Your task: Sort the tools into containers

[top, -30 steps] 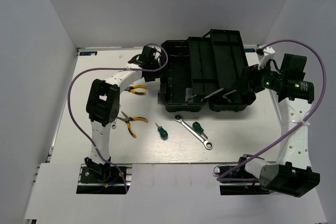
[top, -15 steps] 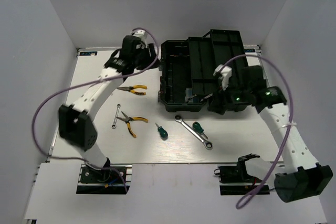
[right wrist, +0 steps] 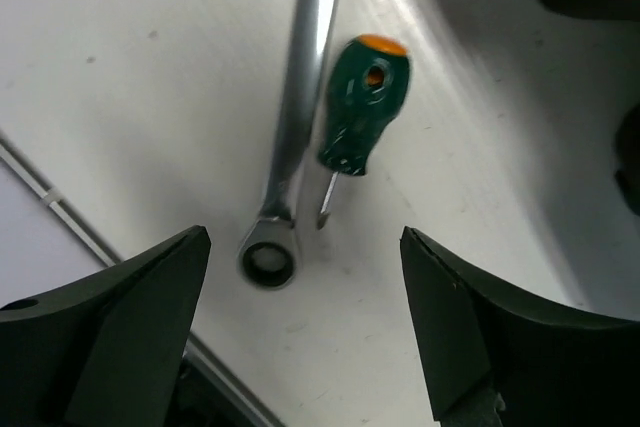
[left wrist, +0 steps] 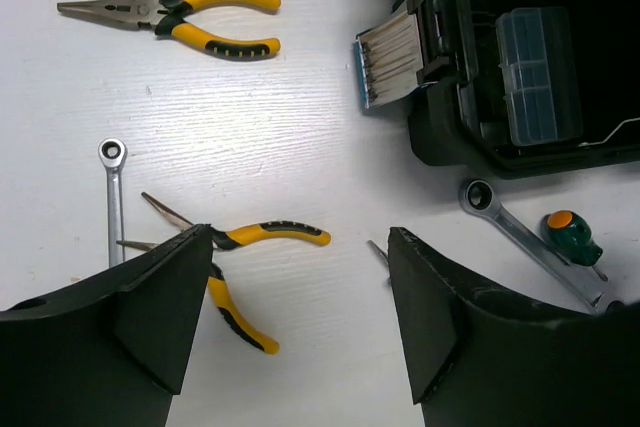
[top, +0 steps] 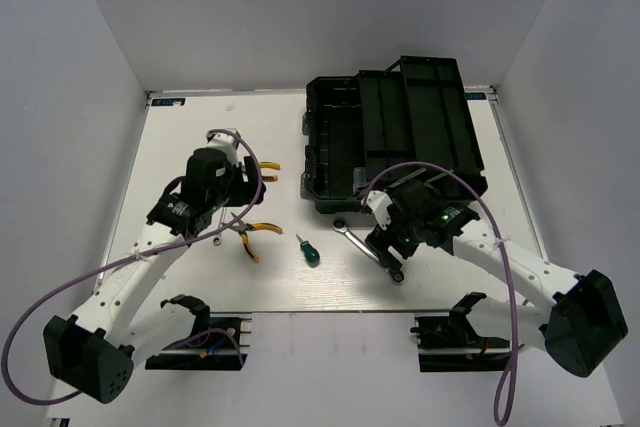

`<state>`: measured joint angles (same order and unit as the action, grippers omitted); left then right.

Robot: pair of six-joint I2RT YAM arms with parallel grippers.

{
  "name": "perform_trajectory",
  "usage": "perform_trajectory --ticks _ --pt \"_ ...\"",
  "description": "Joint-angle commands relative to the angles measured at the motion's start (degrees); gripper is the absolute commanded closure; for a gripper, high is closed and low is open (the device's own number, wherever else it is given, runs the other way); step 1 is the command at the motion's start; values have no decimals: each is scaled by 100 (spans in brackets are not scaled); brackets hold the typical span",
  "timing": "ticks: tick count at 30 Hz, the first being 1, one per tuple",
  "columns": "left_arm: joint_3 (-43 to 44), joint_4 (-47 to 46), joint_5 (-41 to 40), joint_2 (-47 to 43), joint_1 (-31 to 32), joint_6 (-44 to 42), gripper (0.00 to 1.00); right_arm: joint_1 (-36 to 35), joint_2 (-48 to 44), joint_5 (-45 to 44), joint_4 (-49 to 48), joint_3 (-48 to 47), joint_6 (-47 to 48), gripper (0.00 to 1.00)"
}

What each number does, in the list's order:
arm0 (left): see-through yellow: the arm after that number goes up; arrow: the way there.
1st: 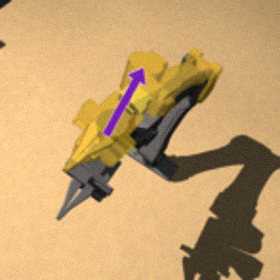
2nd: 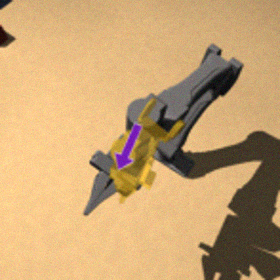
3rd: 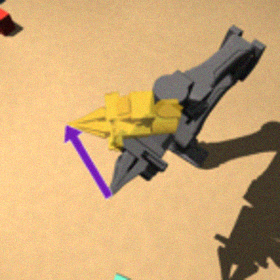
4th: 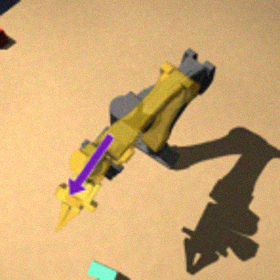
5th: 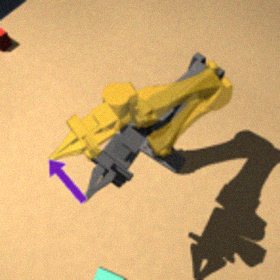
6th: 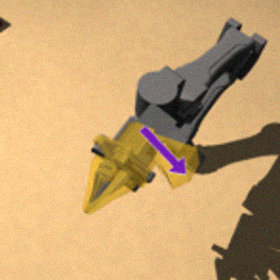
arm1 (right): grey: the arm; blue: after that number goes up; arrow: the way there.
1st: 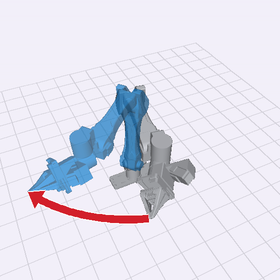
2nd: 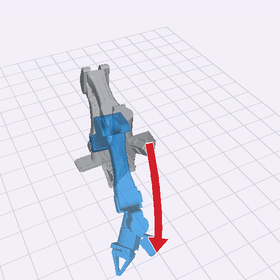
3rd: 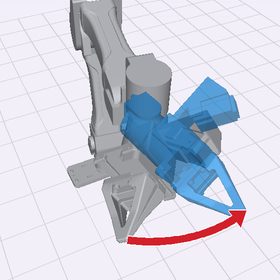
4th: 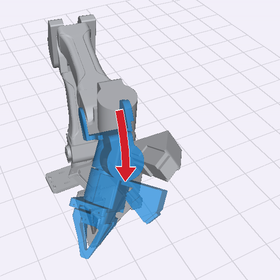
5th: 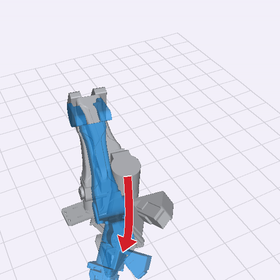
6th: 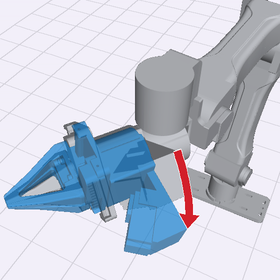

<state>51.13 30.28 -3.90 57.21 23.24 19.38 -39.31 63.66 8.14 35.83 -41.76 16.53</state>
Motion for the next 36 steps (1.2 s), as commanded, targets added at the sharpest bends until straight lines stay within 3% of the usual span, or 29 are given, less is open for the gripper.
perform_trajectory --ticks 1,7,18,25,30,36 --pt "-103 109 -102 -219 -13 -30 19 -138 216 -787 -866 18 -220 16" --pt "-279 109 -49 -456 -13 -30 19 -209 805 -1051 -1237 -8 -396 17" --pt "-552 109 -234 -764 -13 -83 18 -261 1482 -1104 -1755 -78 -493 34" --pt "-885 -189 993 -738 101 66 18 -261 1764 -1034 -1984 176 -414 43" --pt "-1009 -646 2383 -317 206 189 21 -253 1913 -876 -1888 168 -388 58" --pt "-895 -445 2386 193 593 189 21 -261 1826 -114 -1405 -139 -265 84"
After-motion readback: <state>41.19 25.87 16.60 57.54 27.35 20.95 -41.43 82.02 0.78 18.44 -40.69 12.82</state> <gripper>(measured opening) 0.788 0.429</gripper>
